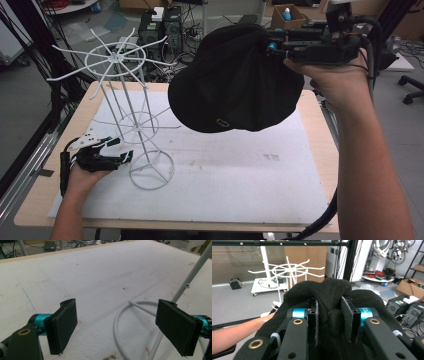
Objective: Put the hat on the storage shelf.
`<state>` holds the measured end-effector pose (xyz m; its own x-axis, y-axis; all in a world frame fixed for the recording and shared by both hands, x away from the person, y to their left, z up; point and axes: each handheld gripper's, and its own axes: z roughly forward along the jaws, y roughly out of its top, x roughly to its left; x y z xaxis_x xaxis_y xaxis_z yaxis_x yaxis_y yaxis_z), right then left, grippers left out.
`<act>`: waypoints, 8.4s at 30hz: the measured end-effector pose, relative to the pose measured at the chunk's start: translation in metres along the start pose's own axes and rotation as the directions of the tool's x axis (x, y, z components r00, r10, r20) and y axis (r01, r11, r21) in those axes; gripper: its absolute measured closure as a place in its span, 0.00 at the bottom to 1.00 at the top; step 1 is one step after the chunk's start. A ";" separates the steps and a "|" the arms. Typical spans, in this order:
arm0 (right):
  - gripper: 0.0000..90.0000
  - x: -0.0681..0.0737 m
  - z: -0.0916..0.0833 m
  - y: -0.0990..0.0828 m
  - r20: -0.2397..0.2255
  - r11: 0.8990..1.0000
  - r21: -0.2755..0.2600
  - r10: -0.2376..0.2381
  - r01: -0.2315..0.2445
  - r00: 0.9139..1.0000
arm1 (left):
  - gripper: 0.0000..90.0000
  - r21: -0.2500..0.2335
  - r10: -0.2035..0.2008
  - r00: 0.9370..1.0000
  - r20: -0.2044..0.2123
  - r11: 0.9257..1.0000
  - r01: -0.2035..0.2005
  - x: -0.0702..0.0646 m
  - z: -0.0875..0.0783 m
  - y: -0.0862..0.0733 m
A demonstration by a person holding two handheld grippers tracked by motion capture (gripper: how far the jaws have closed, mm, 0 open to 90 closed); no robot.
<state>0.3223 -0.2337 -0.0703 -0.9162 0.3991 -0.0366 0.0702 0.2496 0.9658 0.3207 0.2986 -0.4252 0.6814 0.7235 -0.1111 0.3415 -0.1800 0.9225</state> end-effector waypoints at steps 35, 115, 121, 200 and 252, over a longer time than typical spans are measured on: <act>0.78 0.017 0.020 0.032 -0.186 0.998 -0.036 -0.053 0.047 0.981 | 0.20 0.000 -0.003 1.000 0.002 1.000 0.003 0.001 0.000 -0.001; 0.77 -0.012 0.085 -0.025 -0.439 0.998 0.057 0.047 -0.024 0.897 | 0.20 0.002 -0.004 1.000 -0.003 1.000 0.004 0.001 -0.001 -0.001; 0.76 -0.016 0.094 -0.044 -0.434 0.996 0.075 0.083 -0.056 0.897 | 0.20 0.004 -0.003 1.000 -0.004 1.000 0.003 0.001 0.000 -0.001; 0.32 -0.013 0.110 -0.085 -0.250 0.985 0.158 0.102 -0.063 0.963 | 0.20 0.011 -0.003 1.000 -0.004 1.000 0.003 0.002 0.001 -0.002; 0.12 -0.022 0.054 -0.120 -0.066 0.988 0.097 0.125 -0.118 0.990 | 0.20 0.005 -0.002 1.000 -0.007 1.000 0.002 0.002 -0.002 -0.001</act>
<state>0.3555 -0.2253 -0.1994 -0.9243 0.3678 0.1017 0.2161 0.2848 0.9339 0.3208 0.3013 -0.4260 0.6763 0.7283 -0.1105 0.3464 -0.1821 0.9202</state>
